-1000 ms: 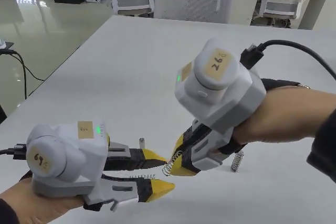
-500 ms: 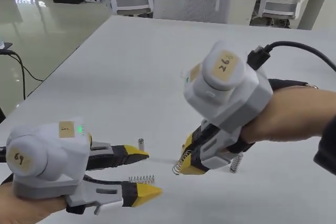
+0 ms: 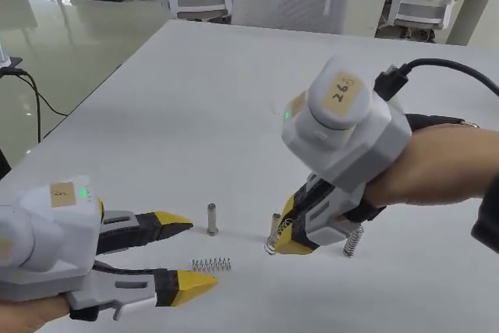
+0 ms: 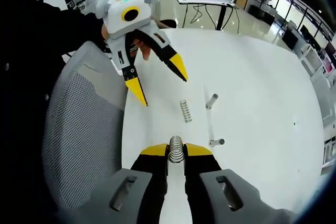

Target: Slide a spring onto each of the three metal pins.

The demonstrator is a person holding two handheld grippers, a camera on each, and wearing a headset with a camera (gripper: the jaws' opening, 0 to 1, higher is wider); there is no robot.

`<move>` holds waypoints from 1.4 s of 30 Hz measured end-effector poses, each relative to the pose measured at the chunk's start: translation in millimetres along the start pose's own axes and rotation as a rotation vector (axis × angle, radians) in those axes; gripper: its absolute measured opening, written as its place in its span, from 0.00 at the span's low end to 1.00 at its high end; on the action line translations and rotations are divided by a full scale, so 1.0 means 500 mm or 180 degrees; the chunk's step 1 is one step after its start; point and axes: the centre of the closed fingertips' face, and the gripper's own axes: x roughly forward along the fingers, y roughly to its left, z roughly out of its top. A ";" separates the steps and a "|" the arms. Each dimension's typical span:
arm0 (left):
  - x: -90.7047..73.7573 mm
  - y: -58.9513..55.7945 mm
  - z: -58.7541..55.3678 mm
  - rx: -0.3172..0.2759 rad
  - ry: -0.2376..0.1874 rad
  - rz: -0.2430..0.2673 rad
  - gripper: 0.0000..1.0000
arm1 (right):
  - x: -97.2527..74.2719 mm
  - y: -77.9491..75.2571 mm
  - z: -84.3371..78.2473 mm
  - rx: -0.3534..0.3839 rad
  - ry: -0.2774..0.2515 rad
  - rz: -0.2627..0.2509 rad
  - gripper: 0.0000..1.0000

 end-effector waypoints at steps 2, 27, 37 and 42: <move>-0.007 0.004 -0.004 -0.0025 -0.0008 0.0046 0.42 | -0.001 -0.005 -0.001 0.0006 0.0014 -0.0012 0.09; -0.043 0.006 -0.028 -0.0193 -0.0132 0.0304 0.47 | -0.006 -0.086 0.004 0.0005 0.0192 -0.0189 0.09; -0.043 0.002 -0.031 -0.0207 -0.0151 0.0306 0.48 | 0.014 -0.105 -0.009 0.0012 0.0338 -0.0217 0.09; -0.042 0.001 -0.032 -0.0208 -0.0153 0.0298 0.48 | 0.026 -0.119 -0.015 0.0016 0.0413 -0.0233 0.09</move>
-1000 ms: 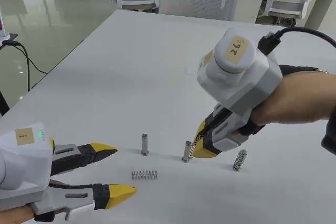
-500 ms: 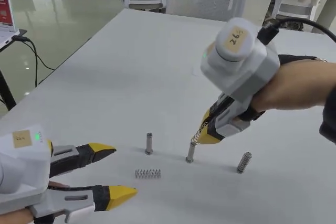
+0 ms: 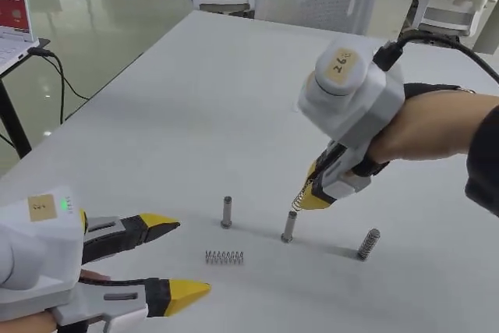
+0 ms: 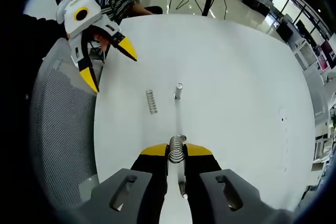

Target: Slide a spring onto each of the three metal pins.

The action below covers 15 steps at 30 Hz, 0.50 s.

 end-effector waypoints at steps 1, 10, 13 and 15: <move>0.000 0.000 0.000 0.0000 0.0000 -0.0002 0.48 | 0.004 -0.002 -0.001 -0.0001 0.0016 0.0004 0.09; 0.002 -0.001 -0.006 -0.0003 0.0014 -0.0018 0.47 | 0.031 -0.009 -0.010 -0.0093 0.0230 0.0047 0.09; 0.001 0.000 -0.006 -0.0009 0.0010 -0.0018 0.47 | 0.036 -0.009 -0.009 -0.0102 0.0246 0.0069 0.09; 0.000 0.001 -0.007 -0.0009 0.0013 -0.0015 0.47 | 0.038 -0.012 -0.009 -0.0113 0.0260 0.0068 0.09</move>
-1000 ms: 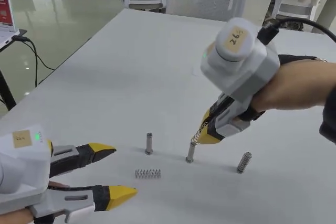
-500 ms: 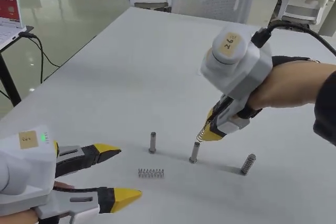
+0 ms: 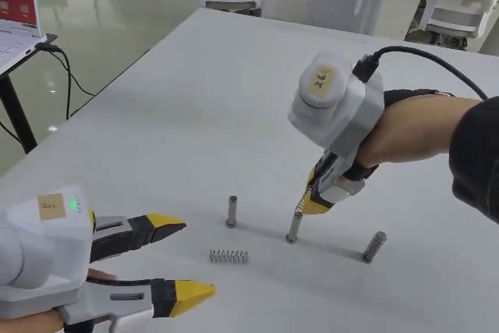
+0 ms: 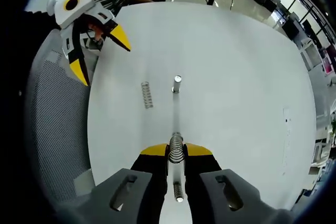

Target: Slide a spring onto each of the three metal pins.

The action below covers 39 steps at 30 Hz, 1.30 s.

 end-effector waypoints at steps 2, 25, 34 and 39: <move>-0.001 0.001 0.000 -0.0003 -0.0002 0.0002 0.47 | 0.003 -0.002 -0.001 0.0003 0.0016 0.0009 0.09; -0.001 0.004 -0.006 -0.0031 0.0018 0.0018 0.45 | 0.058 -0.020 -0.022 0.0038 0.0175 0.0121 0.09; 0.002 0.006 -0.007 -0.0037 0.0028 0.0016 0.45 | 0.091 -0.009 -0.031 0.0049 0.0245 0.0158 0.09; 0.003 0.007 -0.009 -0.0043 0.0035 0.0014 0.45 | 0.107 -0.008 -0.040 0.0009 0.0293 0.0128 0.09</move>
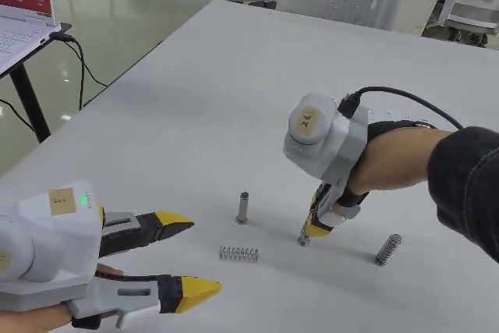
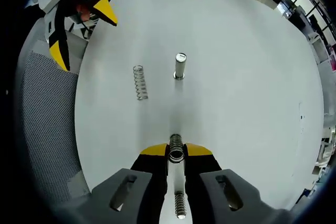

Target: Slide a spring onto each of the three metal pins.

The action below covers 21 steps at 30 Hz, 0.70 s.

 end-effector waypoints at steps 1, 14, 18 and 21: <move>0.000 0.000 0.000 0.0000 0.0001 0.0001 0.45 | 0.003 0.000 -0.001 -0.0008 0.0008 -0.0007 0.09; -0.001 0.002 -0.002 -0.0004 0.0014 0.0011 0.44 | 0.020 0.002 -0.007 -0.0009 0.0007 0.0000 0.09; -0.001 0.001 -0.002 -0.0004 0.0012 0.0011 0.44 | 0.022 0.003 -0.007 -0.0004 -0.0012 0.0015 0.09; 0.000 0.001 -0.002 -0.0006 0.0009 0.0012 0.44 | 0.023 0.004 -0.008 -0.0007 -0.0027 0.0024 0.10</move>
